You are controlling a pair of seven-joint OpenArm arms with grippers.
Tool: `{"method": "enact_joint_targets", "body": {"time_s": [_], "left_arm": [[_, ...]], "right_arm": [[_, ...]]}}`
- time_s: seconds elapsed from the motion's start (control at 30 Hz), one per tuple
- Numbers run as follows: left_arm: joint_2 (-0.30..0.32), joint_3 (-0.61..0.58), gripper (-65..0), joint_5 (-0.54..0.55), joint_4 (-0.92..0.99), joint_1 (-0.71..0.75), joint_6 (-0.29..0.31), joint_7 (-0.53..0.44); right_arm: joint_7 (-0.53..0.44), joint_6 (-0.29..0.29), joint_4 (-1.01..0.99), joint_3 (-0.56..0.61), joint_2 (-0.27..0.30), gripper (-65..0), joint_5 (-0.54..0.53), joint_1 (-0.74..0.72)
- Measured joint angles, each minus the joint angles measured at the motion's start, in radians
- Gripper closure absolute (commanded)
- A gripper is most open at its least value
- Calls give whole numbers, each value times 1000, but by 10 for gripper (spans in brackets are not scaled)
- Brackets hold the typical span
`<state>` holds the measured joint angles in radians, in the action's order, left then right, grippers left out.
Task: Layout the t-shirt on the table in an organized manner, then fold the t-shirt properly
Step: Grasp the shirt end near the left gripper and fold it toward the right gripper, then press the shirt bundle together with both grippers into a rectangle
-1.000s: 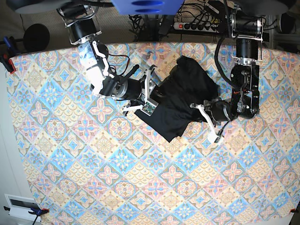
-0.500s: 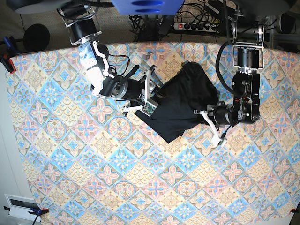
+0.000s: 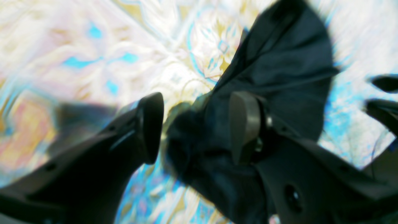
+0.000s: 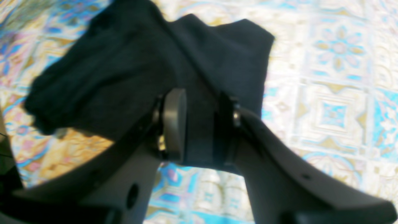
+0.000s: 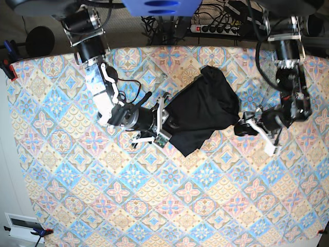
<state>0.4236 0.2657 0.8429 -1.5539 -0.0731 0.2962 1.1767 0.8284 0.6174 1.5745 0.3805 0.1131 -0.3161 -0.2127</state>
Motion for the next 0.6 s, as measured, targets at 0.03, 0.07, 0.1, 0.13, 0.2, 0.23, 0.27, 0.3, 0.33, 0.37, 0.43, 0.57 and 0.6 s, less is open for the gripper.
{"method": "enact_joint_targets", "body": {"time_s": [0.03,0.07,0.1,0.13,0.2,0.23,0.27,0.3,0.33,0.37,0.43,0.57,0.6], "left_arm": [[-3,23,-309,8,-43,43,-1,10],[-12,38,-296,26,-85,79,-1,15],[-30,43,-283,39,-130,114,4,12],[-42,42,-265,50,-179,152,5,14],[-56,34,-226,55,-259,227,11,13],[-64,37,-204,58,-288,261,10,9],[-72,40,-182,55,-307,290,10,11],[-77,40,-156,47,-311,314,10,21],[-78,38,-134,44,-311,332,7,28],[-84,38,-115,44,-311,340,8,24],[-94,39,-105,48,-312,348,7,4],[-147,40,-109,43,-312,355,7,10],[-159,38,-109,39,-312,355,8,12]], "right_arm": [[5,2,-24,29,6,-178,-2,-23],[11,11,-55,56,4,-176,-2,-50],[5,9,-83,79,0,-175,-2,-79],[-7,10,-108,100,-5,-175,1,-107],[-34,7,-145,138,-10,-175,-6,-165],[-39,8,-165,158,-11,-175,-6,-192],[-37,8,-188,171,-15,-175,-6,-214],[-34,7,-216,181,-25,-174,-2,-231],[-34,4,-240,191,-39,-173,2,-243],[-32,8,-262,201,-49,-169,0,-253],[-31,8,-296,216,-80,-137,3,-268],[-67,11,-358,244,-135,-43,2,-326],[-105,7,-377,252,-144,-29,0,-344]]}}
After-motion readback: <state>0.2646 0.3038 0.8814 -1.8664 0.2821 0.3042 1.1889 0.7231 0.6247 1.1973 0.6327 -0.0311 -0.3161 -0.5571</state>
